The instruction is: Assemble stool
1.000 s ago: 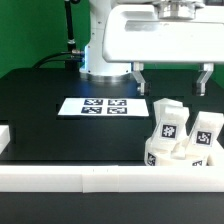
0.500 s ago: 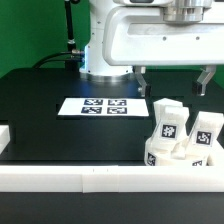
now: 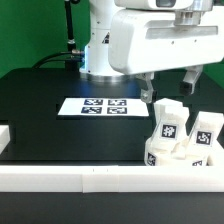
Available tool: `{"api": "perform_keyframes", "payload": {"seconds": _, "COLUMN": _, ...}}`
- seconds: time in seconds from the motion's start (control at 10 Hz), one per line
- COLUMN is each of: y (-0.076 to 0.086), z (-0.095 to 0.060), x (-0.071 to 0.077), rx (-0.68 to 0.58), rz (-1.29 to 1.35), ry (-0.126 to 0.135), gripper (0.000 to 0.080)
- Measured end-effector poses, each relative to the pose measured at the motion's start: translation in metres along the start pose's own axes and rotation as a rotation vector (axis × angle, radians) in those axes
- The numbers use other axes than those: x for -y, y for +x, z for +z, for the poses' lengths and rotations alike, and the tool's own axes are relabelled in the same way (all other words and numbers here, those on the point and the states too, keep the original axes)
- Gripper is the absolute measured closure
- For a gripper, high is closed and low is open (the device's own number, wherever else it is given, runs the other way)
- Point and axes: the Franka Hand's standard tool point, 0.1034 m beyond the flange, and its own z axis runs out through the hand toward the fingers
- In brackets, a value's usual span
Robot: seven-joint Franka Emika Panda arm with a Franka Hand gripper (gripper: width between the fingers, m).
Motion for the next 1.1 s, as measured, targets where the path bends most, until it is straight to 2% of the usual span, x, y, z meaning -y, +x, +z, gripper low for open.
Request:
{"api": "perform_keyframes", "payload": {"seconds": 0.1, "y": -0.001, "z": 0.000, "x": -0.001, "rx": 0.003, "rz": -0.045, "ry": -0.003, "gripper": 0.0150}}
{"api": "perform_keyframes", "payload": {"seconds": 0.3, "y": 0.002, "z": 0.001, "x": -0.004, "rx": 0.006, "rz": -0.325, "ry": -0.048, "gripper": 0.0150}}
{"api": "perform_keyframes", "payload": {"seconds": 0.5, "y": 0.004, "z": 0.008, "x": -0.004, "rx": 0.040, "rz": -0.534, "ry": -0.065, "gripper": 0.0150}}
{"api": "perform_keyframes", "payload": {"seconds": 0.7, "y": 0.002, "z": 0.015, "x": -0.003, "rx": 0.073, "rz": -0.701, "ry": -0.069, "gripper": 0.0150}}
{"api": "perform_keyframes", "payload": {"seconds": 0.9, "y": 0.003, "z": 0.023, "x": -0.003, "rx": 0.090, "rz": -0.693, "ry": -0.063, "gripper": 0.0150}}
{"api": "perform_keyframes", "payload": {"seconds": 1.1, "y": 0.005, "z": 0.025, "x": -0.001, "rx": 0.094, "rz": -0.694, "ry": -0.064, "gripper": 0.0150}}
